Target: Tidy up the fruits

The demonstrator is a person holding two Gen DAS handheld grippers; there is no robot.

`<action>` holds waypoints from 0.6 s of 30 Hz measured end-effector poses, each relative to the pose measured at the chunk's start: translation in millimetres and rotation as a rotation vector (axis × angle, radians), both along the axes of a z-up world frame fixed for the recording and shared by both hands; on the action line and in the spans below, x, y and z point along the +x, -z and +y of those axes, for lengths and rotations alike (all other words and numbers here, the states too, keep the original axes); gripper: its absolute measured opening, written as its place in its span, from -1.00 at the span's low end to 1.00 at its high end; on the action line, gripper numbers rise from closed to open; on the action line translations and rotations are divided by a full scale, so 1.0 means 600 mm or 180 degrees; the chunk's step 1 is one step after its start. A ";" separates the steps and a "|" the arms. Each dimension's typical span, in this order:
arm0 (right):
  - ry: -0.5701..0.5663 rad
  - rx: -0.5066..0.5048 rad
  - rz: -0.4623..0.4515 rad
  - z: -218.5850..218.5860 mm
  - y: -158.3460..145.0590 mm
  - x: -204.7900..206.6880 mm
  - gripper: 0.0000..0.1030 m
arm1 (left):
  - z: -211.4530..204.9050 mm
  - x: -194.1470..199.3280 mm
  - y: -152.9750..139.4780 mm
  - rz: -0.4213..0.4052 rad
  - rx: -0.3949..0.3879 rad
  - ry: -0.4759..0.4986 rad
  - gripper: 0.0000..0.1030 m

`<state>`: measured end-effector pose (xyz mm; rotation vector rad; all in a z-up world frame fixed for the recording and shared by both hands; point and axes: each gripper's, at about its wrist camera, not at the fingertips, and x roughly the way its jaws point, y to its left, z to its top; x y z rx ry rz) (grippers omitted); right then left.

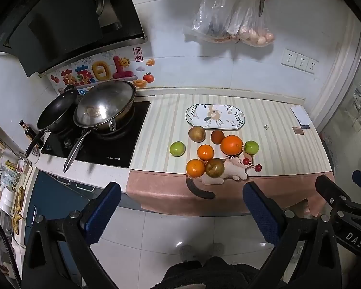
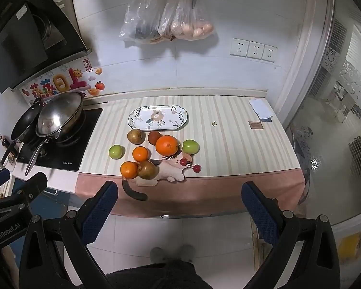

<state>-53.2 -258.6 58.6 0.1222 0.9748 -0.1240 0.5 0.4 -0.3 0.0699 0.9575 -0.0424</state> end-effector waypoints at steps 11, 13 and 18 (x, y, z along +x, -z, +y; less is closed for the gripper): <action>0.0001 -0.0027 0.0018 -0.002 -0.001 0.000 1.00 | -0.004 -0.002 -0.006 -0.0021 0.0024 0.0004 1.00; -0.0003 -0.0035 0.0016 0.000 -0.003 0.000 1.00 | -0.004 -0.002 -0.005 -0.0022 0.0022 0.0008 1.00; -0.0009 -0.0021 0.0006 -0.004 -0.004 -0.004 1.00 | -0.010 -0.005 -0.007 -0.0016 0.0025 0.0007 1.00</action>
